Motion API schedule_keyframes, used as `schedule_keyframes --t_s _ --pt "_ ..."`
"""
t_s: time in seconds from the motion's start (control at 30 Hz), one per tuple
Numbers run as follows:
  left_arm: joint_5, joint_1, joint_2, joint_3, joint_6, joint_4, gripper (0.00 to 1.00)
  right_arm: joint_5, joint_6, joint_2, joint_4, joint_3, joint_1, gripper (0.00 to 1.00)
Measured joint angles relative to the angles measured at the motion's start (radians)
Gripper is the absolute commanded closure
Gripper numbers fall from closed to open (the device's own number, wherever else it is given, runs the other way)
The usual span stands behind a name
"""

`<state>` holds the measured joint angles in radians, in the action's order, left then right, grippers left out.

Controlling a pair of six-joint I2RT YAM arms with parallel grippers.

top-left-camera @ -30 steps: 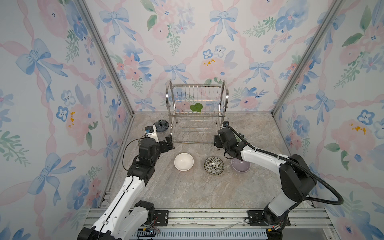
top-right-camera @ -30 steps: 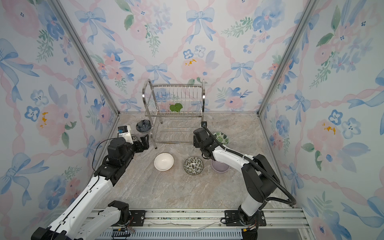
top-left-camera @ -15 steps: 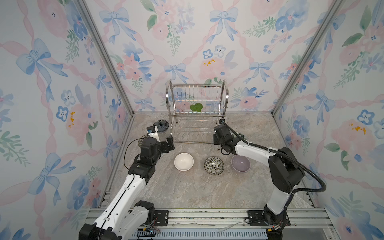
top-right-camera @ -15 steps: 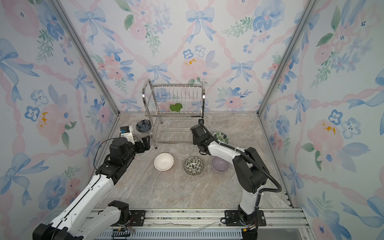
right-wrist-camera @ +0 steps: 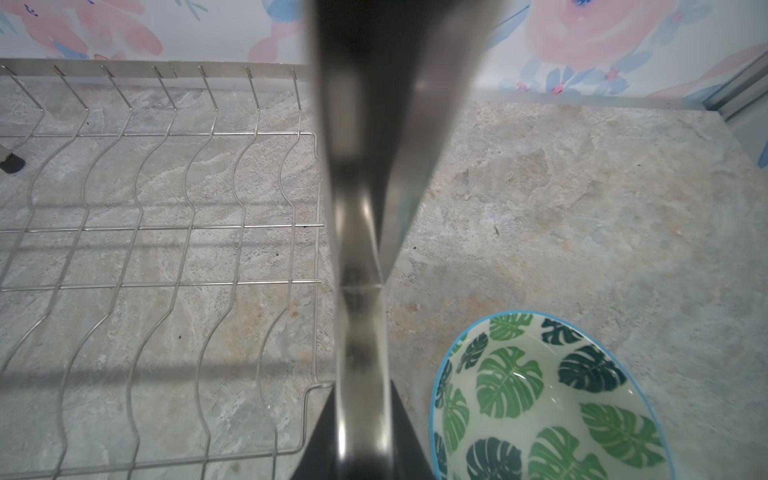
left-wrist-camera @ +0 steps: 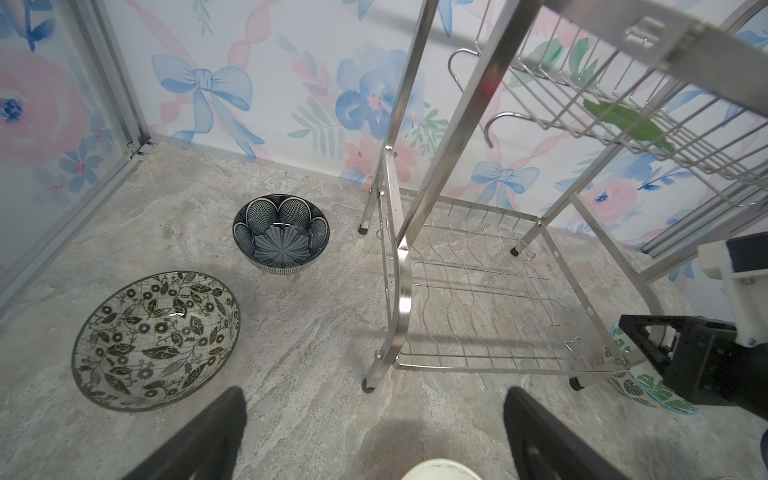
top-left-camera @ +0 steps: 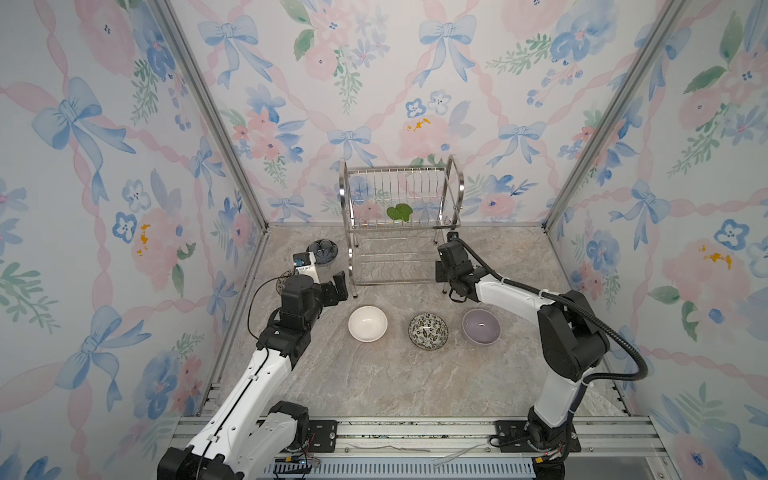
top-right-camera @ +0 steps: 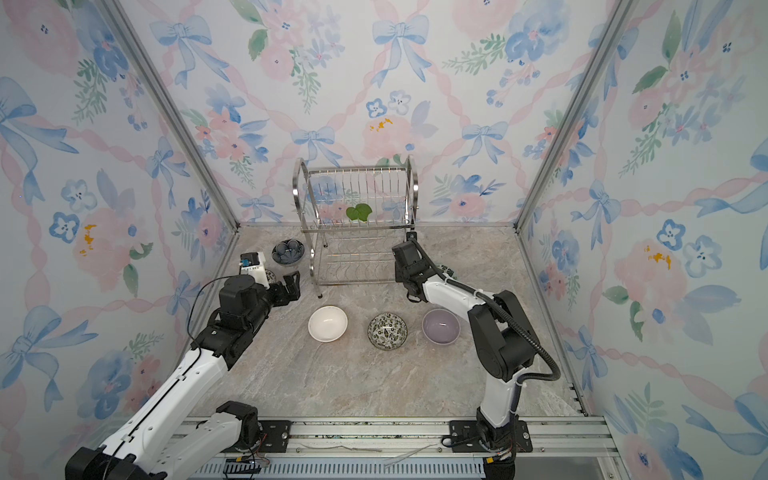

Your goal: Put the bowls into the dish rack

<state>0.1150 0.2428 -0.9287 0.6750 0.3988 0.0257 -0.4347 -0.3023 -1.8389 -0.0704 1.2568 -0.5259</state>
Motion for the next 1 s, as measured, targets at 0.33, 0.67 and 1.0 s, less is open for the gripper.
schedule_keyframes --t_s 0.33,0.67,1.0 --pt "0.02 0.0 -0.002 0.0 0.0 0.0 0.02 0.02 0.023 0.017 -0.018 -0.002 0.006 0.36" --pt "0.131 -0.001 -0.013 0.0 0.006 0.008 0.02 -0.029 0.031 0.254 -0.039 -0.09 -0.076 0.13" --pt "0.23 -0.105 -0.039 0.012 0.083 0.062 0.02 -0.131 0.084 0.427 0.067 -0.328 -0.191 0.03"
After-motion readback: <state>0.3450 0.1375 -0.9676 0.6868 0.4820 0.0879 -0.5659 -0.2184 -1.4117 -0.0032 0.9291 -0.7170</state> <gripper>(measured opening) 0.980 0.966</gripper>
